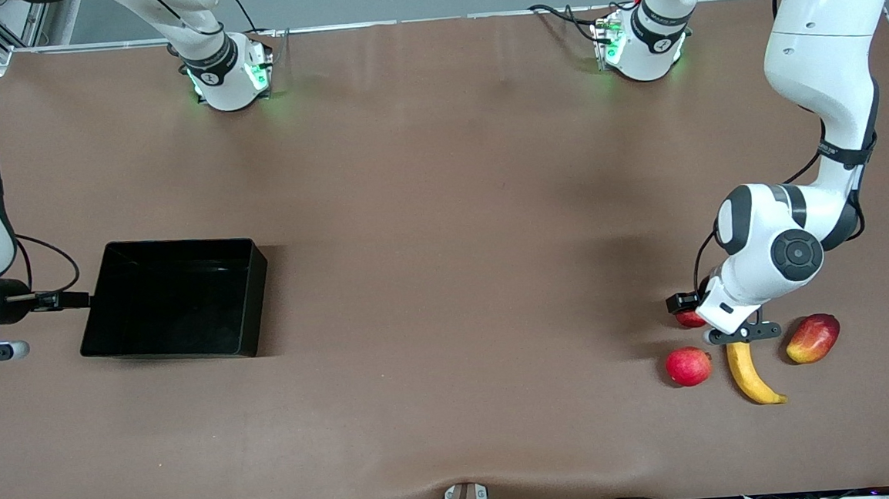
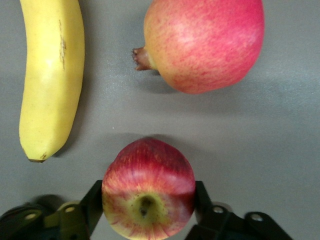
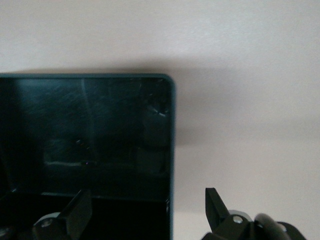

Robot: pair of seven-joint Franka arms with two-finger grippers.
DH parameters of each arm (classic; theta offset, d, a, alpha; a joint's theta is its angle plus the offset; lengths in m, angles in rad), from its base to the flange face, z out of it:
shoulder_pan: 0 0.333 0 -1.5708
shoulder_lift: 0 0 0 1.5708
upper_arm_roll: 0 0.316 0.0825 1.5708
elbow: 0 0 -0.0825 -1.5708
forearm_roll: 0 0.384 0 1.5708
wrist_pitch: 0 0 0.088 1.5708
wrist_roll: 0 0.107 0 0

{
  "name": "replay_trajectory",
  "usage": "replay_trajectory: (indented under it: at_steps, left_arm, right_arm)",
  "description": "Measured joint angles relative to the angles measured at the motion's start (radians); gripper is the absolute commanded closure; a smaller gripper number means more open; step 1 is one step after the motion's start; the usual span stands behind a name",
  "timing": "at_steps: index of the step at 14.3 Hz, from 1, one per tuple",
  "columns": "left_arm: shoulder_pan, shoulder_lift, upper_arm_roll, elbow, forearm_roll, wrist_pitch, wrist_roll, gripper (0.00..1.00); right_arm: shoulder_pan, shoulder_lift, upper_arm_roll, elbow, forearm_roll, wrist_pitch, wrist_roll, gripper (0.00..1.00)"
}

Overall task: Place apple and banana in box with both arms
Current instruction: 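Lift the apple with the left gripper while the right gripper pushes the box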

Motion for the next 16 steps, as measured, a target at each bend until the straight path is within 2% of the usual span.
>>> replay_trajectory:
  at_steps: [1,2,3,5,12,16]
  left_arm:
    - [0.000,0.000,0.000,0.000,0.000,0.000,0.000,0.98]
    - [0.000,0.000,0.000,0.000,0.000,0.000,0.000,1.00]
    - [0.000,0.000,0.000,0.001,0.001,0.000,0.001,1.00]
    - [0.000,-0.003,0.000,0.006,0.001,-0.002,0.002,1.00]
    - [-0.009,-0.125,-0.025,0.032,0.002,-0.172,0.004,1.00]
    - [-0.012,-0.151,-0.063,0.107,0.001,-0.337,-0.005,1.00]
  right_arm:
    - [-0.012,0.011,0.000,-0.019,0.000,0.020,-0.003,0.25]
    - [-0.022,0.027,-0.001,-0.036,0.000,0.028,-0.008,0.45]
    - [-0.030,0.045,-0.001,-0.051,0.000,0.032,-0.014,0.59]
    - [-0.035,0.080,0.000,-0.074,0.000,0.037,-0.036,1.00]
    - [-0.031,0.087,0.008,-0.076,-0.001,0.000,-0.047,1.00]
    - [-0.013,0.083,0.016,0.022,0.000,-0.172,-0.046,1.00]
